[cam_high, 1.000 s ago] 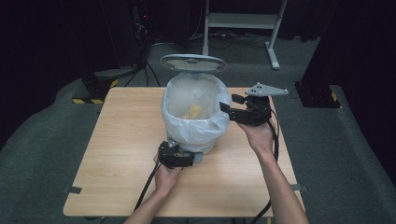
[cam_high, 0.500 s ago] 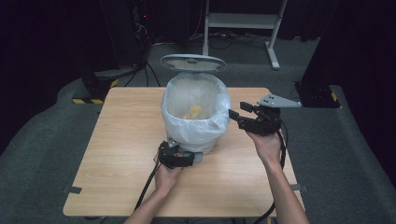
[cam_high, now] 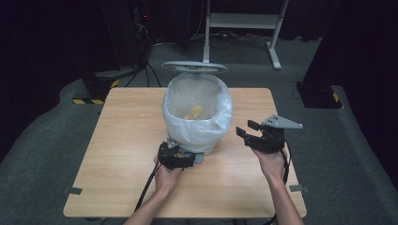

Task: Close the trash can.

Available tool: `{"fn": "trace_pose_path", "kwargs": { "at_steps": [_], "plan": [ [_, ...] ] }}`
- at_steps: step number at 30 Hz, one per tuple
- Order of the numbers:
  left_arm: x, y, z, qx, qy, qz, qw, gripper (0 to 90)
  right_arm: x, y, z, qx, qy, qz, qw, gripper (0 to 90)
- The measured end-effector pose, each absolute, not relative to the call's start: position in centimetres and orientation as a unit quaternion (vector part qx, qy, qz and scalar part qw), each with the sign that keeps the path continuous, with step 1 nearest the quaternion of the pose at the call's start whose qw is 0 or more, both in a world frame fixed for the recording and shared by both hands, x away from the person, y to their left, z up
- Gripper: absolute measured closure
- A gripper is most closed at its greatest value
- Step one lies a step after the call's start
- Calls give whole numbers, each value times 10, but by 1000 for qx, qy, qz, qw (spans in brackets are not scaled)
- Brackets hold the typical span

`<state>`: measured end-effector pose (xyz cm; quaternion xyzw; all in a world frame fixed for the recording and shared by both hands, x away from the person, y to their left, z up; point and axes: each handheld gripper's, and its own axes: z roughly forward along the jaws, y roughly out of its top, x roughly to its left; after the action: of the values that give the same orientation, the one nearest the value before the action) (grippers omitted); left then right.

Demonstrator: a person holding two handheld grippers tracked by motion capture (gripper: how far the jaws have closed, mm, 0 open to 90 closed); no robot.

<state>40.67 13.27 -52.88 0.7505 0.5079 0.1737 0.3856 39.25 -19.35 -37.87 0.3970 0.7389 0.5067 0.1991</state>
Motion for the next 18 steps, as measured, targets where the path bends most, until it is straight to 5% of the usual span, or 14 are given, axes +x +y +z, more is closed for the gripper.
{"fn": "trace_pose_path", "kwargs": {
  "at_steps": [18],
  "plan": [
    [386,155,-519,733,504,167,424,28,384,-198,-482,466,740,451,180,394]
  ]
}}
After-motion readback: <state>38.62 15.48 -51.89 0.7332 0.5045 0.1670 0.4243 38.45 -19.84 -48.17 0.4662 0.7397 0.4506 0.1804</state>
